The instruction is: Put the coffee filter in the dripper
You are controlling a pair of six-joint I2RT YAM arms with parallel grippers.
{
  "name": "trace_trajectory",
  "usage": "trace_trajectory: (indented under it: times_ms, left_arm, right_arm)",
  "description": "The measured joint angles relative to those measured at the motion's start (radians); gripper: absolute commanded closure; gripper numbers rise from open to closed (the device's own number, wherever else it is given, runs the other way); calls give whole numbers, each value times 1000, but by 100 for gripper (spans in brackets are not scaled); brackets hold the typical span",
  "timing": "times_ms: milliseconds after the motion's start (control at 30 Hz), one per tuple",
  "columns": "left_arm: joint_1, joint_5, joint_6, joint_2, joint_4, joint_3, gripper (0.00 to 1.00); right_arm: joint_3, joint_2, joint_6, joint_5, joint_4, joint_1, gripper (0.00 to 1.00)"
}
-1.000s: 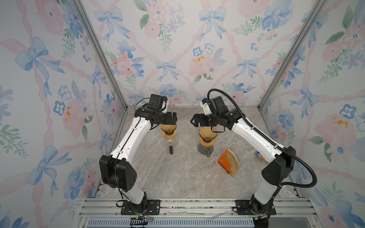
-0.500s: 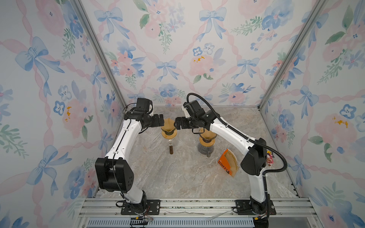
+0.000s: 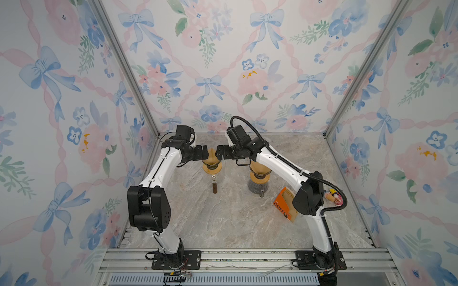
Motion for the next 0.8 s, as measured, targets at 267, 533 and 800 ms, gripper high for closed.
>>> trace_trajectory:
  times_ms: [267,533,800]
  left_arm:
    - [5,0,0,23,13,-20,3]
    - [5,3,0,24,23,-33,3]
    - [3,15,0,24,29,-45,3]
  right_arm:
    - [74,72,7,0,-34,2,4]
    - [116,98,8,17,-101,2,4]
    - [115,98,37,64,-125,2,4]
